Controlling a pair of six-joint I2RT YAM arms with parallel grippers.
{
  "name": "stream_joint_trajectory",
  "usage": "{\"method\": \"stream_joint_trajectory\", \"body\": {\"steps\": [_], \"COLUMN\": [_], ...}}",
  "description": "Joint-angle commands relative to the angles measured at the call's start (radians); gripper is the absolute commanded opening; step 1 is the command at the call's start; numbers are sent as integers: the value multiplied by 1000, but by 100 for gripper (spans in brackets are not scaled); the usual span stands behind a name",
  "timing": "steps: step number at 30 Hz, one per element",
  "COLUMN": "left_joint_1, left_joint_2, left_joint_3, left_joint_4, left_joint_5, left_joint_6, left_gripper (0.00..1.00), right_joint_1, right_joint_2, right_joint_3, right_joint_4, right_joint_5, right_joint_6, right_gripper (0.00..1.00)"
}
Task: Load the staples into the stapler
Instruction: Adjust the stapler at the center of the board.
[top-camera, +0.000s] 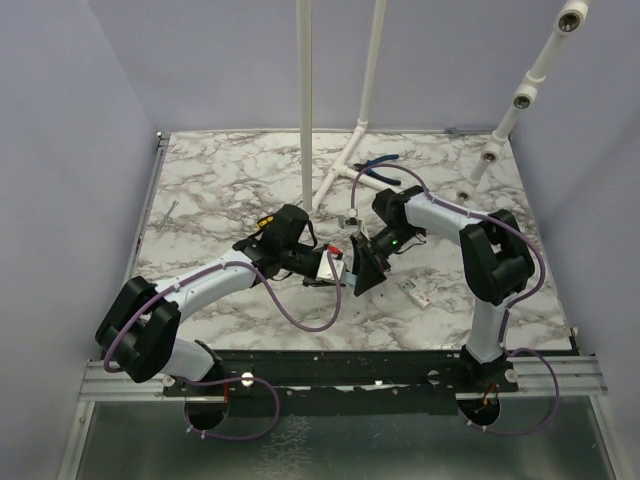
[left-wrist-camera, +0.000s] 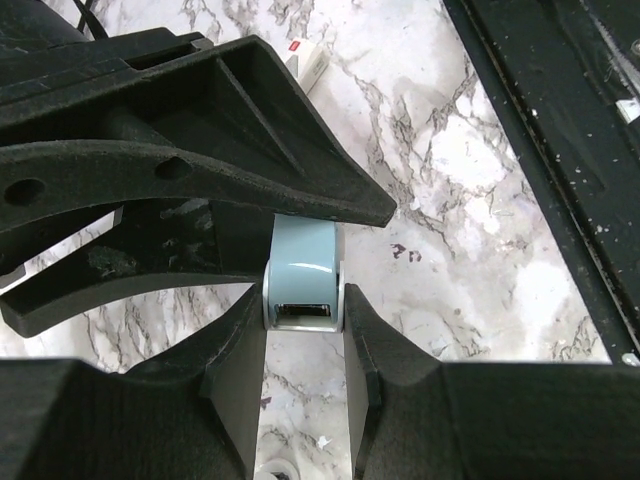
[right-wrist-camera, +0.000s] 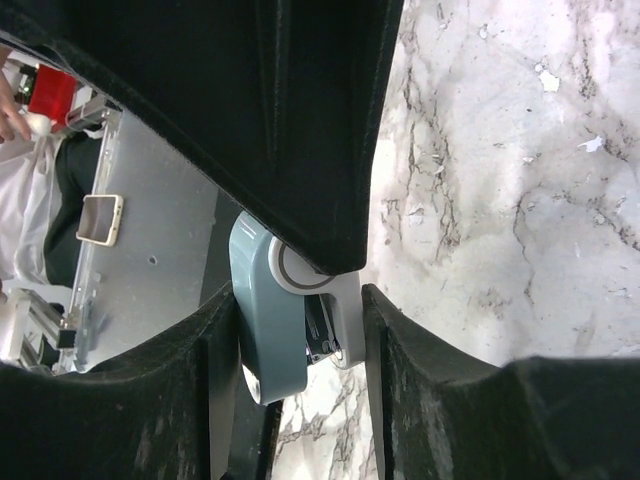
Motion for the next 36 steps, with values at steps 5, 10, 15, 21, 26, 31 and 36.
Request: {"method": "stream_joint_trajectory", "body": {"steps": [5,10,15,21,26,31,36], "left_joint_1": [-42,-63,-63,-64,-64,-64,-65], "left_joint_2": [19,31,32,34,46,75,87], "left_joint_3": [-18,-15,-5,-1,6,39,55], "left_joint_4": [-8,-32,-33,-34,-34,-34,-33], "left_joint_5": [-156,-183,-175,-144,-138,-121,-104], "left_joint_6": [159,181,177,186,189,171,162], "left_gripper": [11,26,36,73,78,63,53], "right_joint_1": [11,12,11,12,11,12,11], "right_joint_2": [-15,-39,-53,-57,-56,-50,-48], "right_joint_3": [-4,-15,-32,-50,-57,-48,-51], "right_joint_4": [92,150,158,143,146,152,172], "right_joint_5": [11,56,82,91,103,95,97], "right_joint_6": [178,240,225,180,170,177,199], "right_gripper": [17,1,1,0,1,0,1]}}
